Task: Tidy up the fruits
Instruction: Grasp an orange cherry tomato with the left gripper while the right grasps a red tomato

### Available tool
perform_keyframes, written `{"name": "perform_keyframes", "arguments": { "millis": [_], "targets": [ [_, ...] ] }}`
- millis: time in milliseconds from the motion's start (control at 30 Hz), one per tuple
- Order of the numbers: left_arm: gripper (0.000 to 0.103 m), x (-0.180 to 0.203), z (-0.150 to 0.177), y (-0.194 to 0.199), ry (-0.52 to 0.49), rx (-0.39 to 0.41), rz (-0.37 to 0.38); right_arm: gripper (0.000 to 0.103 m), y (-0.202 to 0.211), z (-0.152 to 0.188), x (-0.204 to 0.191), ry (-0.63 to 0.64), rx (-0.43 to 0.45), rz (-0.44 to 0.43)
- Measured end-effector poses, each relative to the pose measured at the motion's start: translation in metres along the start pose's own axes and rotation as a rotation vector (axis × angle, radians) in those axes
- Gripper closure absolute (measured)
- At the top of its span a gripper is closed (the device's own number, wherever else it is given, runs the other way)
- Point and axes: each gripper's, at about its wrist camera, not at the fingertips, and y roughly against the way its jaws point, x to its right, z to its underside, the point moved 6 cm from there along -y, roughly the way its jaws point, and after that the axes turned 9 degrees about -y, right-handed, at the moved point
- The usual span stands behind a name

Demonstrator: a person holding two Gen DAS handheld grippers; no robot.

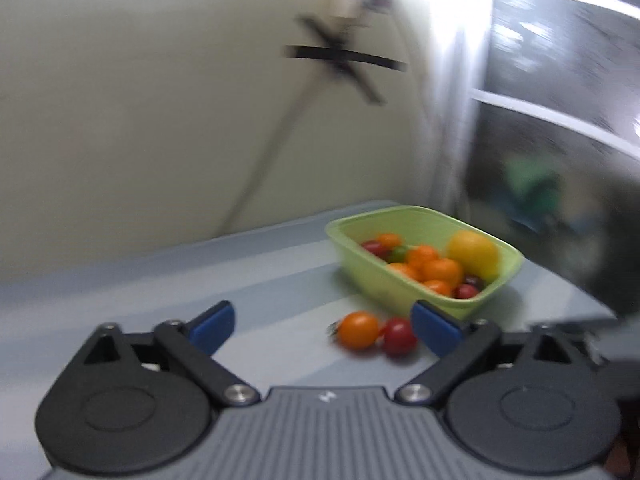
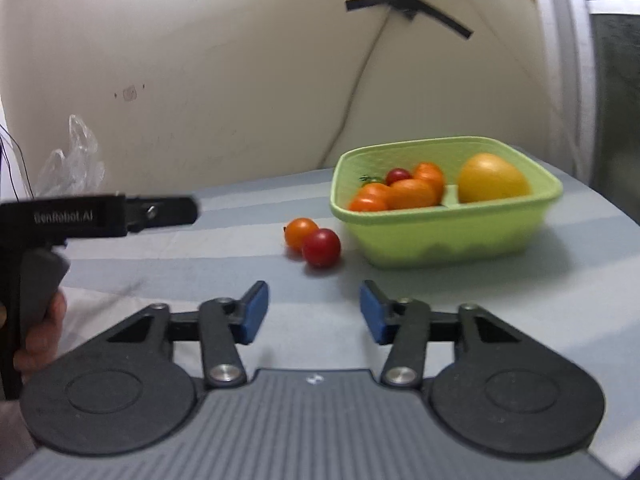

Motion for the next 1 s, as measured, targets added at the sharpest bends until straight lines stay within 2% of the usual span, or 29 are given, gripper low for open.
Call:
{"name": "perform_keyframes", "arguments": {
  "millis": [67,100,167,200,233,400,467,533,600,633,667,833,900,967,1000],
  "targets": [
    [0.012,0.001,-0.003,-0.014,-0.081,0.011,0.076,0.06,-0.014,-0.006,0.001,-0.012,-0.025,-0.004],
    [0.012,0.0,-0.003,-0.019,-0.085,0.004,0.115,0.062,-0.019,-0.008,0.003,-0.018,-0.032,-0.004],
    [0.019,-0.005,-0.001,-0.031,-0.065,-0.01,0.202,0.065,-0.027,-0.01,0.004,-0.023,-0.045,0.001],
    [0.028,-0.007,0.001,-0.037,-0.058,-0.019,0.242,0.065,-0.03,-0.011,0.004,-0.025,-0.048,0.003],
    [0.031,-0.008,0.003,-0.041,-0.056,-0.028,0.268,0.065,-0.032,-0.012,0.004,-0.028,-0.048,0.002],
    [0.031,-0.007,0.011,-0.066,-0.045,-0.089,0.417,0.063,-0.036,-0.015,0.004,-0.023,-0.037,0.027],
    [0.031,-0.009,0.012,-0.073,-0.002,-0.115,0.501,0.063,-0.039,-0.016,0.005,-0.036,-0.043,0.029],
    [0.031,-0.012,0.014,-0.077,0.039,-0.134,0.542,0.063,-0.042,-0.017,0.007,-0.051,-0.049,0.027],
    [0.035,-0.017,0.017,-0.081,0.088,-0.145,0.575,0.064,-0.045,-0.017,0.005,-0.047,-0.053,0.026],
    [0.036,-0.018,0.017,-0.081,0.104,-0.144,0.587,0.065,-0.046,-0.017,0.004,-0.043,-0.056,0.024],
    [0.036,-0.019,0.018,-0.08,0.115,-0.141,0.598,0.075,-0.047,-0.017,0.004,-0.039,-0.059,0.019],
    [0.03,-0.015,0.02,-0.076,0.082,-0.143,0.54,0.075,-0.033,-0.013,0.007,-0.044,-0.061,0.005],
    [0.031,-0.01,0.016,-0.077,0.04,-0.15,0.494,0.075,-0.018,-0.007,0.011,-0.035,-0.06,-0.005],
    [0.035,-0.001,0.013,-0.079,-0.014,-0.157,0.424,0.075,-0.002,-0.002,0.018,-0.039,-0.043,-0.015],
    [0.041,0.005,0.013,-0.08,-0.044,-0.159,0.394,0.075,0.004,-0.001,0.022,-0.045,-0.033,-0.008]
  ]
}}
